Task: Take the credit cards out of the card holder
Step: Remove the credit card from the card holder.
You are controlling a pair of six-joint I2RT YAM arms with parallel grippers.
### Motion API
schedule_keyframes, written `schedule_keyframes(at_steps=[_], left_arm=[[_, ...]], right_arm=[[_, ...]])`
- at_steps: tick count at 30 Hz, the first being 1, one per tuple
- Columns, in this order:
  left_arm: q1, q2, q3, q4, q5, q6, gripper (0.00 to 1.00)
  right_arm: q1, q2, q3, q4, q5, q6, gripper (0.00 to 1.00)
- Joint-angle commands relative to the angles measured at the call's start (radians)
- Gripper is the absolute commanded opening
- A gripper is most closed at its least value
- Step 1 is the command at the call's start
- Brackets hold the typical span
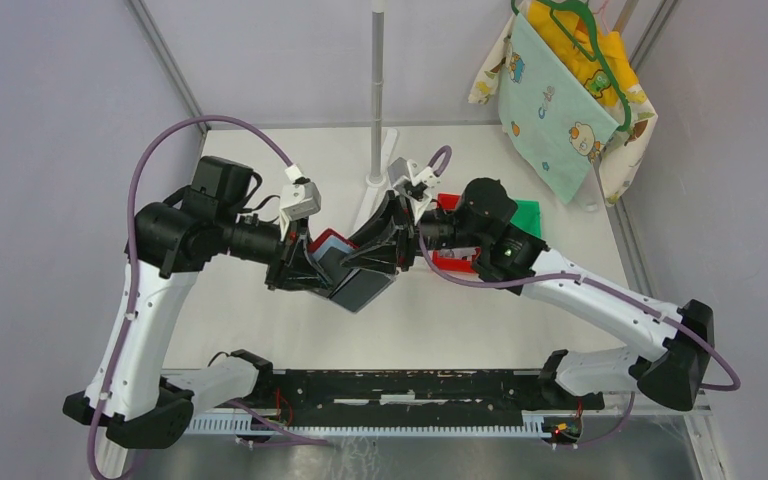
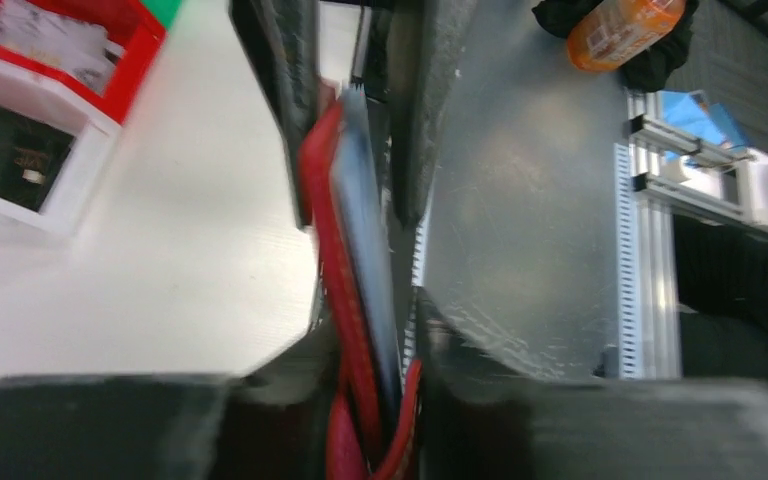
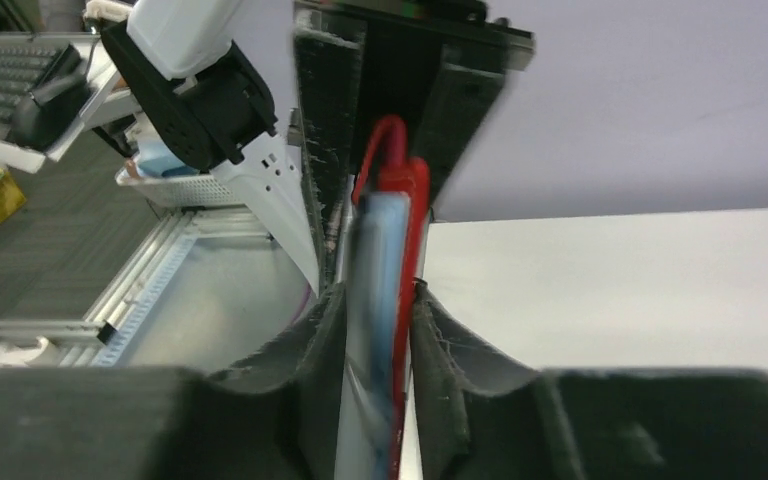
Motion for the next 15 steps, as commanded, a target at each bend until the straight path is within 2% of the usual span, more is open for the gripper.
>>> schedule_keyframes(at_steps=[1,2,3,5,8,15], left_arm=[[0.002,-0.031,0.008,0.100,-0.040,-0.047,0.56],[0.003,-0.041,0.000,0.124,-0.073,-0.065,0.78],[0.003,-0.051,-0.008,0.150,-0.105,-0.077,0.88],[0.002,-0.082,-0.029,0.205,-0.165,-0.097,0.95],[0.003,-0.112,-0.047,0.226,-0.194,-0.063,0.93],[0.003,-0.094,-0.087,0.115,-0.154,0.059,0.67]], right_arm=[[0.017,0.013,0.082,0.042,-0.039,0.023,0.17],[0.015,0.015,0.100,-0.012,-0.018,0.004,0.08],[0.015,0.017,0.116,-0.063,-0.001,-0.016,0.00],[0.006,0.018,0.133,-0.104,0.007,-0.012,0.00],[-0.001,0.019,0.141,-0.125,0.003,0.005,0.00],[-0.002,0.029,0.162,-0.148,0.010,0.035,0.00]])
